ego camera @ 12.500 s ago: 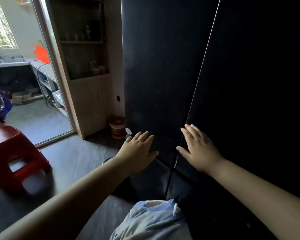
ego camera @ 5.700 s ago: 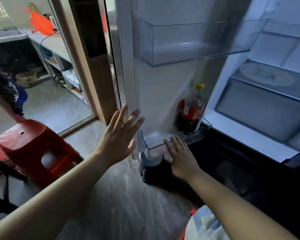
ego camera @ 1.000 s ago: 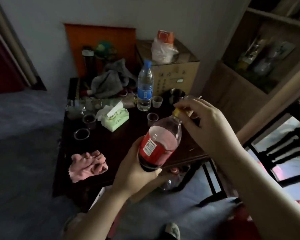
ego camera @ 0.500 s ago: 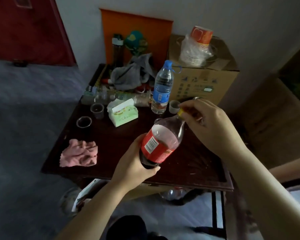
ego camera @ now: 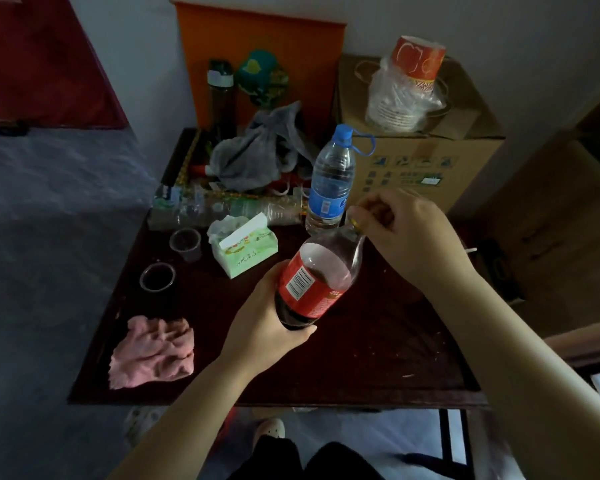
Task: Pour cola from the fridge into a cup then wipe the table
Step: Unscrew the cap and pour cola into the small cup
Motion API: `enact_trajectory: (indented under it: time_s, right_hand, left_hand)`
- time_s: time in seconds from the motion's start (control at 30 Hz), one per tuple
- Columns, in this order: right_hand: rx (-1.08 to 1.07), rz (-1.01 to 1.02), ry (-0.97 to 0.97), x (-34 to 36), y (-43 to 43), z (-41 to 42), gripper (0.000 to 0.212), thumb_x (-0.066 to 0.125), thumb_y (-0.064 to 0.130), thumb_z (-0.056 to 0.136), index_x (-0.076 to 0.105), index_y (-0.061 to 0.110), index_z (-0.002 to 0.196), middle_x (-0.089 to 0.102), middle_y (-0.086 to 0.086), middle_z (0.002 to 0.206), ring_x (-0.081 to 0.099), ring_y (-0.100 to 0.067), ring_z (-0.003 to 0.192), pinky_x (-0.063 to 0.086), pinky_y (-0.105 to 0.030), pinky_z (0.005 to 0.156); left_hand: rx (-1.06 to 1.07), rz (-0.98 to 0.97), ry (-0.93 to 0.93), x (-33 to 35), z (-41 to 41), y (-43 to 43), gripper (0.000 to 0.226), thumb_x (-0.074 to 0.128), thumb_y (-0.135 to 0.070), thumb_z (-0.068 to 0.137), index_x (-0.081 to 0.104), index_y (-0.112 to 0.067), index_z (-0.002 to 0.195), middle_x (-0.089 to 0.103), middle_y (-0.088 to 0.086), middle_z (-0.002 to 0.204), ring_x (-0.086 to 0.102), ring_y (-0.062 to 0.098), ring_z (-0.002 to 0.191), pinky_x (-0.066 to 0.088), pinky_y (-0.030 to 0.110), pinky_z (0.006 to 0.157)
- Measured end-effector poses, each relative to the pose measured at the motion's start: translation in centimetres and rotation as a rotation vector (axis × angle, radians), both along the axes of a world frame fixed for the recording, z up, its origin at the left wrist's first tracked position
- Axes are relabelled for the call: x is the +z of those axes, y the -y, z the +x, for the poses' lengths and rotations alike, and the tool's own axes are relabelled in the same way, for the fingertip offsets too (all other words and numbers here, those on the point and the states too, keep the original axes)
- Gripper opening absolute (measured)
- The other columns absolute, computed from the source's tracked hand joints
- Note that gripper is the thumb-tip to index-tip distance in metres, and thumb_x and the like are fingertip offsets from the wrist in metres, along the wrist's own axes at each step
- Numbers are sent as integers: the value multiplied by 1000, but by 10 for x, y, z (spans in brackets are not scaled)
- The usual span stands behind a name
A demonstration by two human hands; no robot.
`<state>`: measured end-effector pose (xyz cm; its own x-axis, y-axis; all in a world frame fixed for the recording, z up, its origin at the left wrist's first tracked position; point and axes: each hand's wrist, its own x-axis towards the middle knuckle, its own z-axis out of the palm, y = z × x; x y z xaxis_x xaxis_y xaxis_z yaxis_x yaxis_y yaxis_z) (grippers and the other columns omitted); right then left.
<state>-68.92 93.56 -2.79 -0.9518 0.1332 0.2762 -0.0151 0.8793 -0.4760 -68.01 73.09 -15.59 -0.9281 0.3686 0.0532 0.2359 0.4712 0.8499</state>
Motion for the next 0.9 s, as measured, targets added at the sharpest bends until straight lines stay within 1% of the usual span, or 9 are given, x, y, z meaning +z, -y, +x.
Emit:
enact_trajectory:
  time_s: [0.1, 0.2, 0.33, 0.43, 0.53, 0.67, 0.77, 0.83, 0.9]
  right_hand:
    - [-66, 48, 12, -2, -6, -8, 29, 59, 51, 84, 61, 22, 80, 54, 10, 64, 50, -3, 60, 32, -20, 50]
    - [-67, 19, 34, -2, -15, -16, 34, 61, 53, 82, 60, 19, 77, 50, 12, 56, 48, -2, 55, 33, -21, 49]
    - [-18, -9, 59, -3, -26, -27, 35, 61, 54, 81, 57, 20, 76, 49, 11, 56, 48, -2, 53, 31, -16, 49]
    - [34, -76, 73, -2, -35, -33, 32, 64, 49, 81, 56, 18, 76, 52, 8, 57, 51, -1, 58, 36, -14, 51]
    - [104, -126, 49, -1, -41, -37, 31, 66, 42, 82, 55, 15, 75, 56, 2, 58, 51, -10, 60, 37, -20, 53]
    - [182, -142, -13, -1, -44, -36, 29, 67, 36, 82, 54, 10, 77, 57, -5, 59, 51, -17, 57, 37, -24, 51]
    - [300, -212, -4, 0, -45, -36, 27, 68, 32, 82, 56, 8, 83, 63, -5, 67, 56, -16, 60, 42, -25, 55]
    - [399, -255, 7, 4, -50, -37, 28, 67, 35, 83, 56, 10, 88, 65, -2, 73, 59, -14, 65, 44, -25, 58]
    - [425, -161, 30, 6, -55, -39, 27, 60, 40, 87, 54, 14, 89, 64, 2, 74, 59, -11, 65, 46, -28, 59]
  left_hand:
    - [-6, -12, 5, -2, -11, -5, 95, 86, -28, 60, 33, -31, 139, 51, -20, 127, 47, -19, 108, 35, -2, 81]
    - [-17, -27, 6, -2, -18, -12, 96, 85, -32, 60, 31, -33, 139, 50, -19, 129, 47, -15, 111, 38, 1, 83]
    - [7, -15, 25, 2, -19, -23, 96, 85, -31, 60, 29, -37, 138, 48, -25, 125, 45, -19, 108, 37, -1, 83]
    - [-3, 23, 56, 7, -20, -29, 94, 85, -28, 61, 27, -49, 132, 49, -29, 123, 48, -15, 111, 39, 3, 84]
    - [-27, 47, 81, 9, -21, -32, 94, 86, -23, 62, 25, -58, 125, 51, -33, 118, 51, -13, 110, 41, 4, 84]
    - [-75, 69, 108, 13, -24, -29, 95, 86, -19, 62, 26, -54, 126, 48, -36, 120, 51, -11, 111, 41, 5, 85]
    - [-107, 60, 134, 15, -28, -26, 95, 87, -19, 61, 26, -54, 125, 47, -38, 120, 52, -11, 110, 41, 4, 84]
    - [-128, 40, 141, 16, -29, -26, 97, 86, -20, 61, 23, -56, 125, 47, -39, 119, 52, -10, 110, 42, 5, 83]
    - [-121, 24, 143, 17, -29, -28, 98, 86, -23, 61, 21, -59, 125, 51, -35, 116, 53, -10, 108, 44, 7, 83]
